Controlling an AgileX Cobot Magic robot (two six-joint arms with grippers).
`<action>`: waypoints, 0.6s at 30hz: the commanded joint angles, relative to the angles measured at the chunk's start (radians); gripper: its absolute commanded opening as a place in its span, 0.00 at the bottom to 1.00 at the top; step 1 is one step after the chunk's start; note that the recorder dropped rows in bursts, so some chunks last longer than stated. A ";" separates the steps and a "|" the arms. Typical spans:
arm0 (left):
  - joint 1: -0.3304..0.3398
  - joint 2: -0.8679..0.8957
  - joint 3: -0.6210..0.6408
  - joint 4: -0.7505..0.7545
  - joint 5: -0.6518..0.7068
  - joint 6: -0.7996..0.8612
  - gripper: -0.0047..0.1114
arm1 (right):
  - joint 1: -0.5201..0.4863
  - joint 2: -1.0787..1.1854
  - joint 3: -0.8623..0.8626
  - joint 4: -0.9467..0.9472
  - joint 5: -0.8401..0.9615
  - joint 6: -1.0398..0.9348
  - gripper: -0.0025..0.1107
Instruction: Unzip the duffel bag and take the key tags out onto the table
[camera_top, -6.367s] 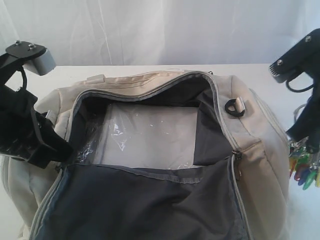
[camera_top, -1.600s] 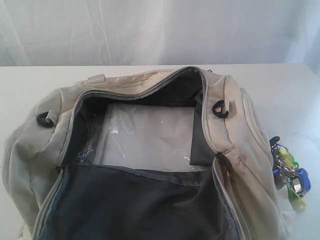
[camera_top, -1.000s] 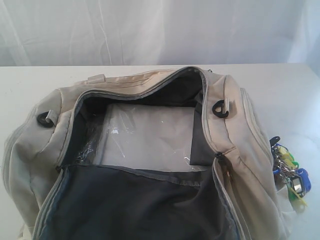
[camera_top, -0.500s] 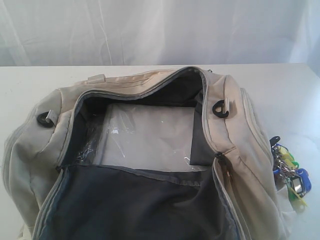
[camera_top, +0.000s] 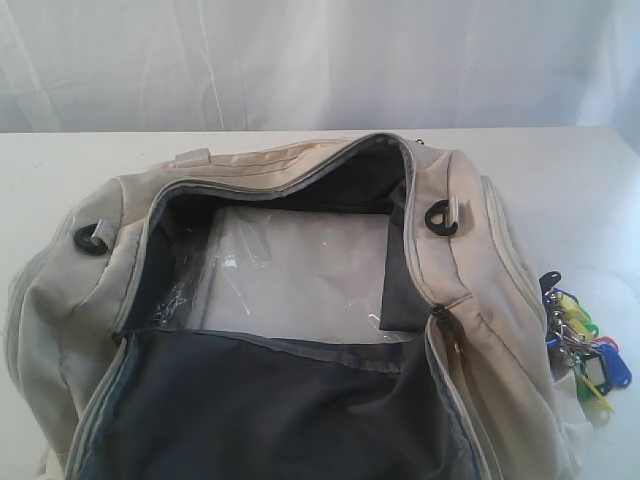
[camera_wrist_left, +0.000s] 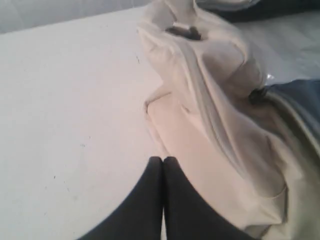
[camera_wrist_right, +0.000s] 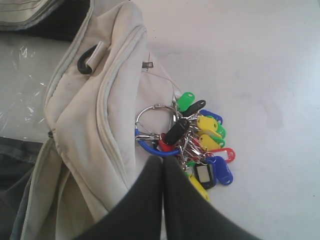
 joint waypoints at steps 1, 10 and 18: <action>0.021 -0.008 0.093 -0.003 -0.113 0.002 0.04 | -0.008 -0.004 0.004 -0.011 -0.005 0.005 0.02; 0.021 -0.008 0.157 -0.003 -0.090 0.002 0.04 | -0.008 -0.004 0.004 -0.011 -0.005 0.021 0.02; 0.021 -0.008 0.215 0.049 -0.144 0.002 0.04 | -0.008 -0.004 0.004 -0.011 -0.005 0.021 0.02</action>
